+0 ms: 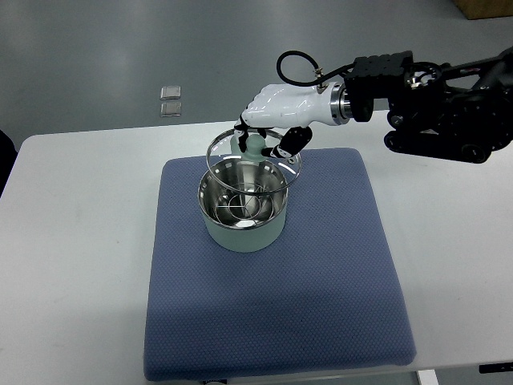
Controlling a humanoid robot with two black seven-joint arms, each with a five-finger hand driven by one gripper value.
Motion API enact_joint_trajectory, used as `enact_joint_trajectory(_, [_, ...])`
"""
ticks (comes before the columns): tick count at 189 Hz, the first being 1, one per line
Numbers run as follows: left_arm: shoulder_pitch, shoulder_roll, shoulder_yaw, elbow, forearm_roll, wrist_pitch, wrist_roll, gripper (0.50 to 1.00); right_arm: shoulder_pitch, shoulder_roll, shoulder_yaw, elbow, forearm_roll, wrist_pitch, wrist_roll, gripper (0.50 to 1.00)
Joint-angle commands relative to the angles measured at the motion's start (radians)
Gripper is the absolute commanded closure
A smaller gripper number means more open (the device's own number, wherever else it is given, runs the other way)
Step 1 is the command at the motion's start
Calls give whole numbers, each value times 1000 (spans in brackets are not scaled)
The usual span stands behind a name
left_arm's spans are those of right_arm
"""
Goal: Open lid and place right of pot
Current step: 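Lift the glass lid off the pot with the right hand, then move the lid beside the pot, away from the handle, and lower it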
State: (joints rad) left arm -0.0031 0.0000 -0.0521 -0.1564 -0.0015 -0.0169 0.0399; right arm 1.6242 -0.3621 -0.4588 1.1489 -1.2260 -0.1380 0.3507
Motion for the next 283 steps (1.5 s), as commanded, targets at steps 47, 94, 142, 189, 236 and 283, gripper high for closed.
enact_joint_trajectory(47, [0,0,0,0,0,0,0,500,-30,-193,2,44,-30,1,14,1000])
enact_joint_trajectory(94, [0,0,0,0,0,0,0,500,-121,-293,11,66,-78,-6,25,1000])
enact_joint_trajectory(142, [0,0,0,0,0,0,0,500,-219,-304,11,71,-84,-55,27,1000])
enact_joint_trajectory(189, [0,0,0,0,0,0,0,500,-308,-294,14,63,-98,-89,22,1000])
enact_joint_trajectory(236, [0,0,0,0,0,0,0,500,-411,-225,91,35,-98,-103,14,1000])
enact_joint_trajectory(283, [0,0,0,0,0,0,0,500,-432,-213,91,12,-99,-104,14,1000])
